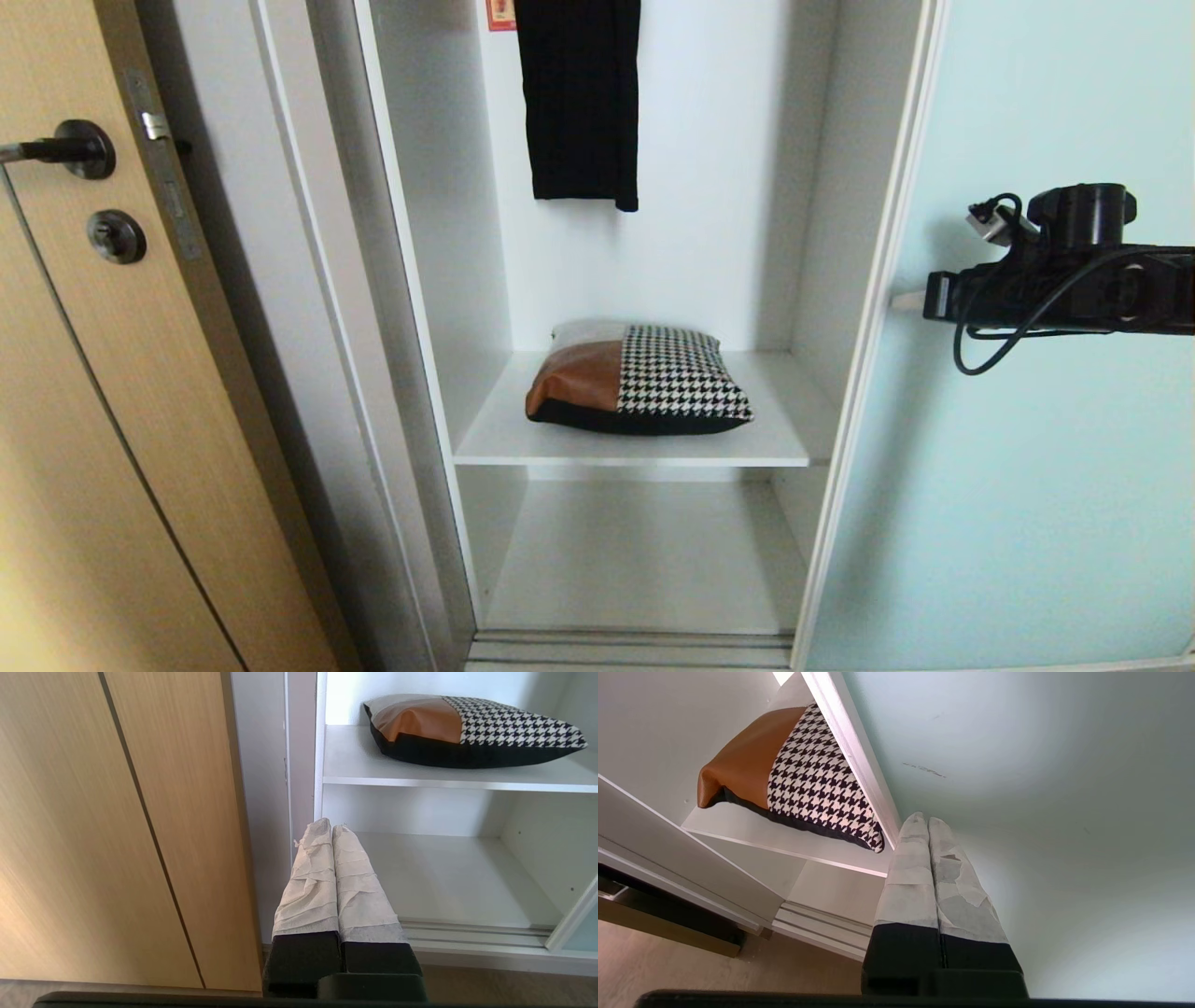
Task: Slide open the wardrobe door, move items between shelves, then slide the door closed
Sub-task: Close the door
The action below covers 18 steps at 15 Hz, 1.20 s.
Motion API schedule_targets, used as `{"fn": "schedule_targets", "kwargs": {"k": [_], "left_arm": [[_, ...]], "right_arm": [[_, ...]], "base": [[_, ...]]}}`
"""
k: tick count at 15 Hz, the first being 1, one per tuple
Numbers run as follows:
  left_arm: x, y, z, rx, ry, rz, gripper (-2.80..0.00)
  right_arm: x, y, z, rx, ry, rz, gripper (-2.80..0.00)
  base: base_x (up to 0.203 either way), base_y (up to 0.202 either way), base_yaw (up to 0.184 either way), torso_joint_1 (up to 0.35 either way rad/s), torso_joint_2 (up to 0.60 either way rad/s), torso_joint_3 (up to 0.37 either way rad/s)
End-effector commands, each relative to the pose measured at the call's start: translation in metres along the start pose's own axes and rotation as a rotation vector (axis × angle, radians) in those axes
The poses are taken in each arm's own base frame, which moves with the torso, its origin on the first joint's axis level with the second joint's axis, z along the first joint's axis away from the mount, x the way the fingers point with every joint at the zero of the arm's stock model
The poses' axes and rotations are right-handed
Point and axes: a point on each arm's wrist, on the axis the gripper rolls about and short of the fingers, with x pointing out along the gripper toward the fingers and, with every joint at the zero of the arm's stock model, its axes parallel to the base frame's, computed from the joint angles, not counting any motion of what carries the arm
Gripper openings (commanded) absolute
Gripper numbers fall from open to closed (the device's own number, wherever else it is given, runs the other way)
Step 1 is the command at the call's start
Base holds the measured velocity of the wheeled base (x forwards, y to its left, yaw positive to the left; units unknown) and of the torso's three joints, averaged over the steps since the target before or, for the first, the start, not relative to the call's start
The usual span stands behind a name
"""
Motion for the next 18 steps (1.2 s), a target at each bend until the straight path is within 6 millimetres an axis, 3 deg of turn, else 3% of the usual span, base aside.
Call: {"fn": "schedule_targets", "kwargs": {"k": [1, 5, 12, 15, 18], "left_arm": [[0.000, 0.000, 0.000, 0.000, 0.003, 0.001, -2.80], [0.000, 0.000, 0.000, 0.000, 0.003, 0.001, -2.80], [0.000, 0.000, 0.000, 0.000, 0.003, 0.001, -2.80], [0.000, 0.000, 0.000, 0.000, 0.003, 0.001, -2.80], [0.000, 0.000, 0.000, 0.000, 0.003, 0.001, -2.80]], "right_arm": [[0.003, -0.002, -0.004, 0.005, 0.009, -0.001, -2.80], [-0.003, 0.013, 0.000, -0.008, 0.008, 0.022, -2.80], [0.007, 0.032, -0.003, -0.026, 0.018, 0.039, -2.80], [0.013, 0.052, -0.004, -0.045, 0.022, 0.060, -2.80], [0.020, 0.084, -0.010, -0.073, 0.039, 0.115, -2.80]], "base": [[0.000, 0.000, 0.000, 0.000, 0.00, 0.000], [0.000, 0.000, 0.000, 0.000, 0.00, 0.000], [0.000, 0.000, 0.000, 0.000, 0.00, 0.000], [0.000, 0.000, 0.000, 0.000, 0.00, 0.000], [0.000, 0.000, 0.000, 0.000, 0.00, 0.000]]}}
